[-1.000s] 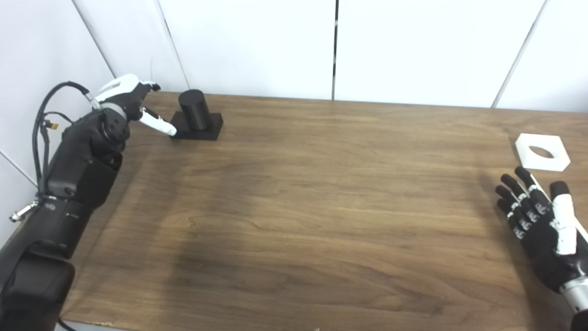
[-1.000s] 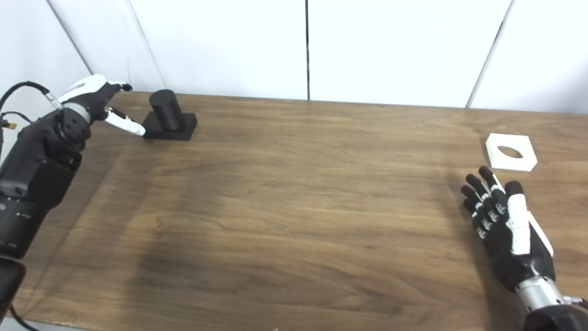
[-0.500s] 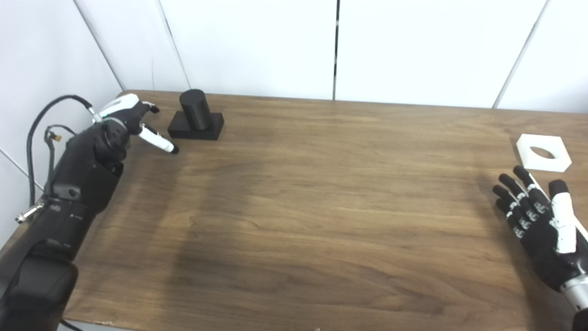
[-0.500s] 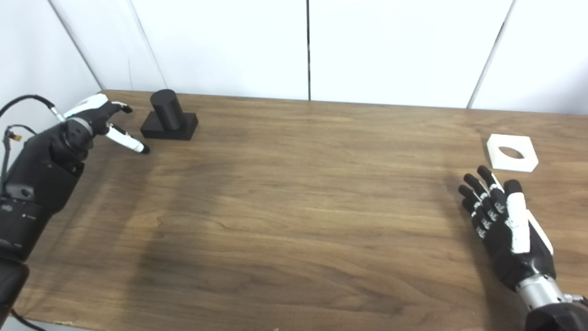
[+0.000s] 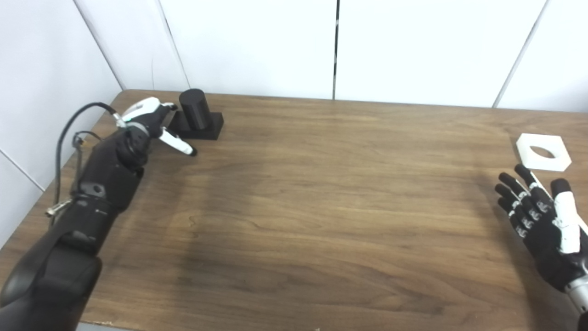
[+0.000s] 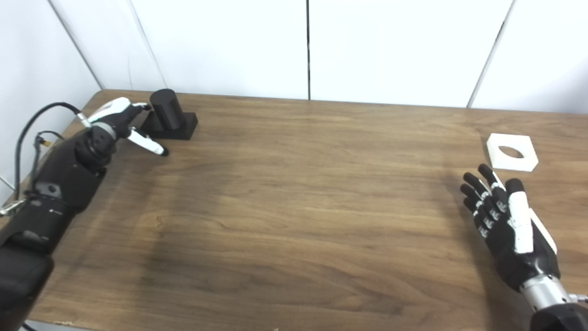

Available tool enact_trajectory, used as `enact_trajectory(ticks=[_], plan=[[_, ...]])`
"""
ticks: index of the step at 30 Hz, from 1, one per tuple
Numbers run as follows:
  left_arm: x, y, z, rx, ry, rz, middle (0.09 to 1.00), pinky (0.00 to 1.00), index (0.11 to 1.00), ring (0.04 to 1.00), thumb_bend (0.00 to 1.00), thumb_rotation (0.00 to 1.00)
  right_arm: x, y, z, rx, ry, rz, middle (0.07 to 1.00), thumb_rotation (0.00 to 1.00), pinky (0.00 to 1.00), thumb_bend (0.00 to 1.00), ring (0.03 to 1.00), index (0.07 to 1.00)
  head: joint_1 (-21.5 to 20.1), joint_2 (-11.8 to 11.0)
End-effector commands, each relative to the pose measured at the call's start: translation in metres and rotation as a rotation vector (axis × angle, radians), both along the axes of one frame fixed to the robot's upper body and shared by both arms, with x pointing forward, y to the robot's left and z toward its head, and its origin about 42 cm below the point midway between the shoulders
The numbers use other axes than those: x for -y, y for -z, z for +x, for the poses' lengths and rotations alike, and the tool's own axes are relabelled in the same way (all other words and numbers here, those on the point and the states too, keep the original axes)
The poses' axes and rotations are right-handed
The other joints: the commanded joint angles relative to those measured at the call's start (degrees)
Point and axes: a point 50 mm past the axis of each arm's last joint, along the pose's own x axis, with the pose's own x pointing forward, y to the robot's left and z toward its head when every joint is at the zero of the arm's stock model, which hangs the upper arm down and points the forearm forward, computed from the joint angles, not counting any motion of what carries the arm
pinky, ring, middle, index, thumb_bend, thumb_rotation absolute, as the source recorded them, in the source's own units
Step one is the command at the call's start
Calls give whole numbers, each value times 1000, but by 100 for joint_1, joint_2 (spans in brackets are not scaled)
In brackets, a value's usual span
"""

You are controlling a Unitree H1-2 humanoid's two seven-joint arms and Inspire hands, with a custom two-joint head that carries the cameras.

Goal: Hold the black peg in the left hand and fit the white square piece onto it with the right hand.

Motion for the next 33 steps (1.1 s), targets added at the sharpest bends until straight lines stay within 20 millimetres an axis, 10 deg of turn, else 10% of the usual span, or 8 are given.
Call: enact_trajectory(ticks=[1,16,33], plan=[[-5,-40,13,103,1,28,1000,1000,965,1000,1000,209,-2,-16,2,68,-29,-12,947,1000,1000,555,958,1000,17,-8],[9,-40,22,118,16,55,997,1000,974,1000,1000,203,12,2,-4,36,-34,-18,947,1000,1000,570,945,1000,903,-579],[2,-39,19,85,16,81,975,1000,856,1000,964,178,13,1,-4,39,-56,-23,960,1000,1000,594,958,1000,927,-493]])
